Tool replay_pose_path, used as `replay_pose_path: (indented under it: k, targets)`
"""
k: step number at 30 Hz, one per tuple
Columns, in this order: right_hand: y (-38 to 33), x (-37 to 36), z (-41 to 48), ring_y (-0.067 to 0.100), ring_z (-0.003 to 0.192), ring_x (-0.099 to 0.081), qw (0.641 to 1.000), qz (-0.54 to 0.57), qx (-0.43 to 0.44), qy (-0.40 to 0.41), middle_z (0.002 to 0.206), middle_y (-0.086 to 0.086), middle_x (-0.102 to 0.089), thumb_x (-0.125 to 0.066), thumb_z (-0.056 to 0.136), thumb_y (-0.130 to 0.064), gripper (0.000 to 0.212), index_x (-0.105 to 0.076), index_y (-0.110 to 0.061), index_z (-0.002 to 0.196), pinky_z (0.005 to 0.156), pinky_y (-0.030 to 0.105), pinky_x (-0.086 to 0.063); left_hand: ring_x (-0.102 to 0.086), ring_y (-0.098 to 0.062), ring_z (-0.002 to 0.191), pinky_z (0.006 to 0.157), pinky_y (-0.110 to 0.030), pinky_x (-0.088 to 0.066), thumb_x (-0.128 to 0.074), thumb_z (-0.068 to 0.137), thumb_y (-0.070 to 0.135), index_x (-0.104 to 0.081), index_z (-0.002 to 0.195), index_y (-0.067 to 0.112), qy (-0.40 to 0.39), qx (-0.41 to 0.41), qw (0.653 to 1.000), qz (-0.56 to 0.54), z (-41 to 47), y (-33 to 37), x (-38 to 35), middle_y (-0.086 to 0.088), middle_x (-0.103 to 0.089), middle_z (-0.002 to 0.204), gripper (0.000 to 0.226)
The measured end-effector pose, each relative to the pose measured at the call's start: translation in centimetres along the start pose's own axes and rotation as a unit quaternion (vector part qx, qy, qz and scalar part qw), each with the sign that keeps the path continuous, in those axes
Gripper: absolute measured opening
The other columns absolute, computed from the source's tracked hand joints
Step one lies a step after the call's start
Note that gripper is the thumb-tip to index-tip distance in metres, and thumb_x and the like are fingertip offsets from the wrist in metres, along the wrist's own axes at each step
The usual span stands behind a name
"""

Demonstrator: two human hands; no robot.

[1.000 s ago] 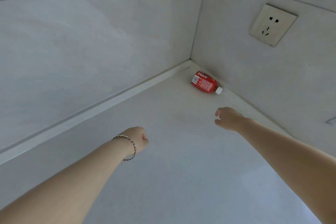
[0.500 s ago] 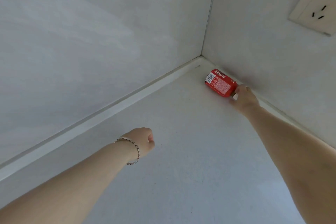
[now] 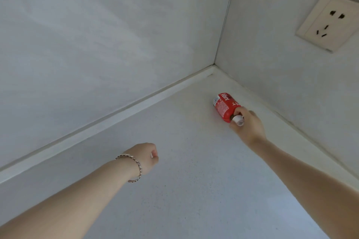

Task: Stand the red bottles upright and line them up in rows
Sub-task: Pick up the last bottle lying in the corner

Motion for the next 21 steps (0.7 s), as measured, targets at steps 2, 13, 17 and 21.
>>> replay_pose_path:
  k: [2, 13, 17, 21]
  targets:
    - [-1.2, 0.9, -2.7, 0.021, 0.072, -0.046, 0.999, -0.004, 0.011, -0.034, 0.099, 0.007, -0.038, -0.065, 0.081, -0.007, 0.015, -0.058, -0.016, 0.092, 0.057, 0.020, -0.034, -0.050, -0.015, 0.080, 0.061, -0.021, -0.038, -0.042, 0.093, 0.022, -0.049, 0.082, 0.024, 0.008, 0.005, 0.999, -0.043, -2.7, -0.6, -0.5, 0.011, -0.050, 0.079, 0.013]
    - [-15.2, -3.7, -19.8, 0.019, 0.077, -0.055, 0.959, -0.087, 0.062, -0.263, 0.098, 0.004, -0.057, -0.065, 0.071, -0.019, 0.013, -0.058, -0.026, 0.080, 0.050, 0.020, -0.040, -0.052, -0.016, 0.085, 0.072, -0.023, -0.041, -0.042, 0.091, 0.022, -0.053, 0.087, 0.022, 0.040, 0.120, 0.981, -0.145, -20.4, -12.6, -4.3, 0.004, -0.057, 0.092, 0.012]
    - [-22.1, -8.8, -28.6, 0.019, 0.077, -0.054, 0.941, -0.073, 0.116, -0.308, 0.099, 0.004, -0.056, -0.065, 0.072, -0.020, 0.015, -0.055, -0.026, 0.081, 0.049, 0.020, -0.040, -0.057, -0.020, 0.106, 0.091, -0.031, -0.045, -0.038, 0.091, 0.024, -0.056, 0.100, 0.020, 0.052, 0.183, 0.975, -0.111, -29.1, -20.0, -6.2, 0.001, -0.060, 0.115, 0.021]
    - [-29.9, -13.8, -37.5, 0.019, 0.084, -0.056, 0.913, -0.078, 0.182, -0.357, 0.104, 0.004, -0.057, -0.067, 0.072, -0.019, 0.021, -0.058, -0.020, 0.090, 0.062, 0.026, -0.046, -0.056, -0.020, 0.100, 0.088, -0.030, -0.044, -0.038, 0.091, 0.024, -0.056, 0.101, 0.020, 0.093, 0.249, 0.955, -0.130, -38.7, -28.0, -7.9, 0.002, -0.057, 0.106, 0.021]
Point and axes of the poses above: each hand's wrist, its own z-axis towards the middle knuckle, its own x-axis out of the back of the hand, y = z × x, the point moved 1 cm from there along z, towards the middle knuckle
